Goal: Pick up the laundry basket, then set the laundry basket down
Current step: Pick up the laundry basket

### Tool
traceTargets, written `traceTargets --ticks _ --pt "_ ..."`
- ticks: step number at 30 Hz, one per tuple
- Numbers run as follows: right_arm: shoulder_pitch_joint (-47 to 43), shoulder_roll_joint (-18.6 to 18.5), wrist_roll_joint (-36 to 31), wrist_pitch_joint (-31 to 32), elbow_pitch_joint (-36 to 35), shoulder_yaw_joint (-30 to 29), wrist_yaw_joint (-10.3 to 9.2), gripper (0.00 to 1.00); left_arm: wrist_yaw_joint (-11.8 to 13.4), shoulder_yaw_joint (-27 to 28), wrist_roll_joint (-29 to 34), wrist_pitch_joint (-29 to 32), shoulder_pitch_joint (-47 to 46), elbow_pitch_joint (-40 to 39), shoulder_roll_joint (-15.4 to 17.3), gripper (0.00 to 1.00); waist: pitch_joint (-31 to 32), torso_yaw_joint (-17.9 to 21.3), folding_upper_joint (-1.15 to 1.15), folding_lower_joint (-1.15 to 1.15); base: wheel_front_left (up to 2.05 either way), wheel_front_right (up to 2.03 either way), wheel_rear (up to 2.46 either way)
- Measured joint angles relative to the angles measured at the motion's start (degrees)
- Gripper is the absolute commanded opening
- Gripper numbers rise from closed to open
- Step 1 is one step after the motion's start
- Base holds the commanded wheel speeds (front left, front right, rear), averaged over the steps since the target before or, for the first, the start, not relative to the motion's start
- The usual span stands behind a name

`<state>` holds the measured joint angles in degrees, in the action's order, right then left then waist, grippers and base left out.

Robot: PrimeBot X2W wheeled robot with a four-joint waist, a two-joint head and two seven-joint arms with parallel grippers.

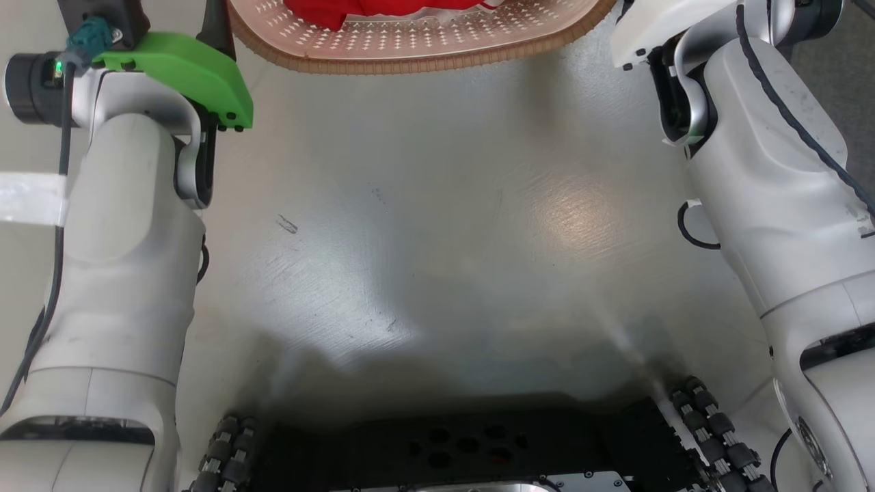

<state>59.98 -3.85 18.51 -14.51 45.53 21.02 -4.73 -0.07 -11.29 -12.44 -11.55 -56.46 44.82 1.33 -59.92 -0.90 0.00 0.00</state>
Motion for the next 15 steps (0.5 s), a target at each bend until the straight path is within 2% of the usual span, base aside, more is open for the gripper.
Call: traceTargets --ticks 15 --pt "4.49 -0.09 4.69 4.54 7.75 2.92 -0.49 1.00 0.01 -1.29 -1.34 1.49 -4.78 6.25 -0.54 1.00 -0.51 -0.81 0.00 0.00 0.00 0.00 0.00"
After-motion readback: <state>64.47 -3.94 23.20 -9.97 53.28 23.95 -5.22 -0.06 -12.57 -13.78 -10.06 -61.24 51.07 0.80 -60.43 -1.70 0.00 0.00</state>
